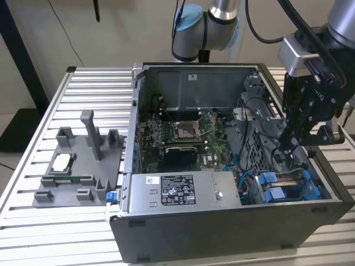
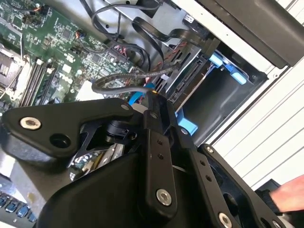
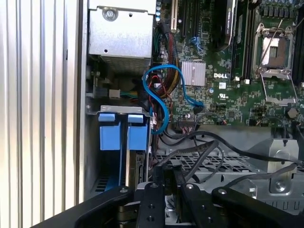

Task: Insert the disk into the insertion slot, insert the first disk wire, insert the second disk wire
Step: 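Insert the first disk wire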

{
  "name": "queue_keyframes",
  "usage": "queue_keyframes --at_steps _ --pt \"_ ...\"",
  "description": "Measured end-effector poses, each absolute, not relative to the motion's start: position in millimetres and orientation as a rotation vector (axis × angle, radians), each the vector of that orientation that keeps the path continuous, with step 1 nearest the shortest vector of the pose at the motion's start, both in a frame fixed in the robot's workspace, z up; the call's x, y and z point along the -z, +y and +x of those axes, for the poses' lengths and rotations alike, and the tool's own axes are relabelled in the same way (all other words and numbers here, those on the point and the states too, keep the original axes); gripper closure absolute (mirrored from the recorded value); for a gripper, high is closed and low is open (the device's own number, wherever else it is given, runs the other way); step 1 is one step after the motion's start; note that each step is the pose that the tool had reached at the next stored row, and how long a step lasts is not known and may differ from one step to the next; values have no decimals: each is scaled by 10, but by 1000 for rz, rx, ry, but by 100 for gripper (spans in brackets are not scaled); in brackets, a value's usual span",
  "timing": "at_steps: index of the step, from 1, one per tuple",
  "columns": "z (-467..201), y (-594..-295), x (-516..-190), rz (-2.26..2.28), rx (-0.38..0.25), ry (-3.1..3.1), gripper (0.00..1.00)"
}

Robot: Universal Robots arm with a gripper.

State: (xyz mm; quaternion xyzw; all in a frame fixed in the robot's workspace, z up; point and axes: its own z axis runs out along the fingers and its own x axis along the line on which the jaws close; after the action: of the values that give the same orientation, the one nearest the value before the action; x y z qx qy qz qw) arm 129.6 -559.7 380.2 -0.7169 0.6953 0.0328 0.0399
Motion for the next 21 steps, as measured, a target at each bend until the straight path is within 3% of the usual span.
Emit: queue_keyframes --at_steps 21 --pt "1477 -5688 -3715 -2201 -100 2135 81"
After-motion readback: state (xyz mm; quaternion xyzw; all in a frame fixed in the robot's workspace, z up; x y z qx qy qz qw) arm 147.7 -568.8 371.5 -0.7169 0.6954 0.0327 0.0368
